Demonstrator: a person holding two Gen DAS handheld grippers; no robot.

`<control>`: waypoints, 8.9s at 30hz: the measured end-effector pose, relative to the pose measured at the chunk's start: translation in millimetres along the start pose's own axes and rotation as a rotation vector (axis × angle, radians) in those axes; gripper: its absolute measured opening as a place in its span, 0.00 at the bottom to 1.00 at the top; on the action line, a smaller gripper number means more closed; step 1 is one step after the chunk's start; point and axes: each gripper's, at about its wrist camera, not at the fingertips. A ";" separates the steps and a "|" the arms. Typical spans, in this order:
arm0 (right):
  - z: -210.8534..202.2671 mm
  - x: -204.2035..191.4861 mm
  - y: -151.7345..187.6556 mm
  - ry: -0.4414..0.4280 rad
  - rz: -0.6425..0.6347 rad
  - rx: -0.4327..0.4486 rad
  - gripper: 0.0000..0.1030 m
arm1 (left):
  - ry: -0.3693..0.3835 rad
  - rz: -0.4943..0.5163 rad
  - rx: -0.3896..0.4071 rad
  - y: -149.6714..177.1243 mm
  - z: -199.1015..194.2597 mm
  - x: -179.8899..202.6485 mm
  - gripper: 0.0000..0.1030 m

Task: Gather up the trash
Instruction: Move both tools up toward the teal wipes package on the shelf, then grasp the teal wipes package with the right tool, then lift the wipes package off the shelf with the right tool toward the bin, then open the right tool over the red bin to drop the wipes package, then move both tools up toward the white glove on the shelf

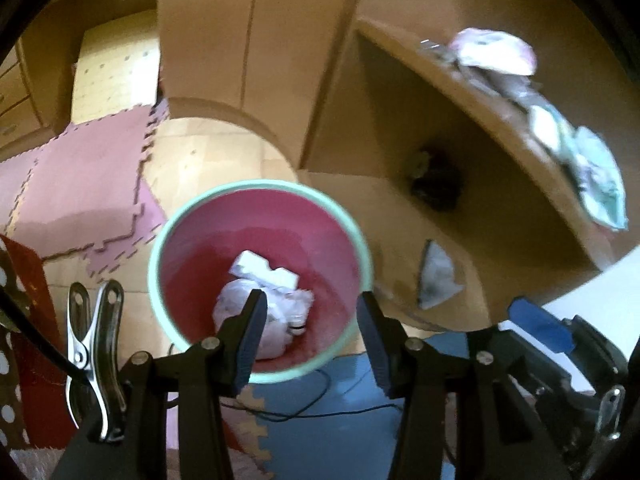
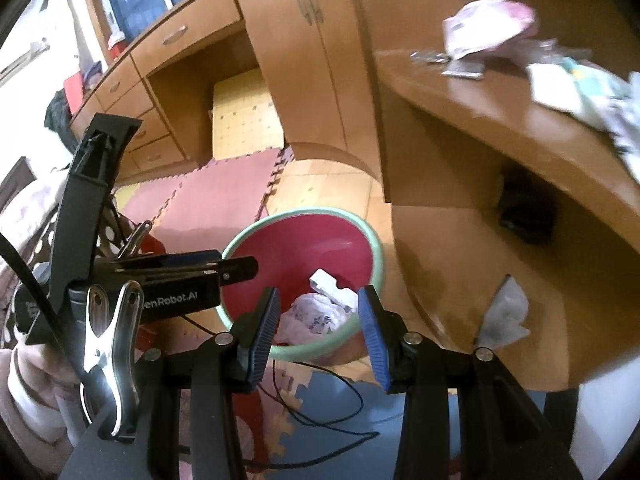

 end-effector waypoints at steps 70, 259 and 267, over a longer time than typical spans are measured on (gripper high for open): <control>-144.4 276.8 23.7 -0.424 0.856 0.369 0.40 | 0.159 0.261 0.101 -105.6 -48.2 188.9 0.48; -55.6 36.9 -12.9 0.022 0.045 0.125 0.60 | 0.124 0.046 0.041 -26.4 -37.9 18.9 0.59; -88.8 58.6 3.8 0.046 0.092 0.188 0.60 | 0.136 0.104 0.064 -14.5 -64.3 59.6 0.59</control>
Point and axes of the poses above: each gripper's, at about its wrist camera, not at the fingertips, and z roughly the way its jaws point, x to its right, y to its underside, and after that the axes turned 15 degrees about -x, right-handed
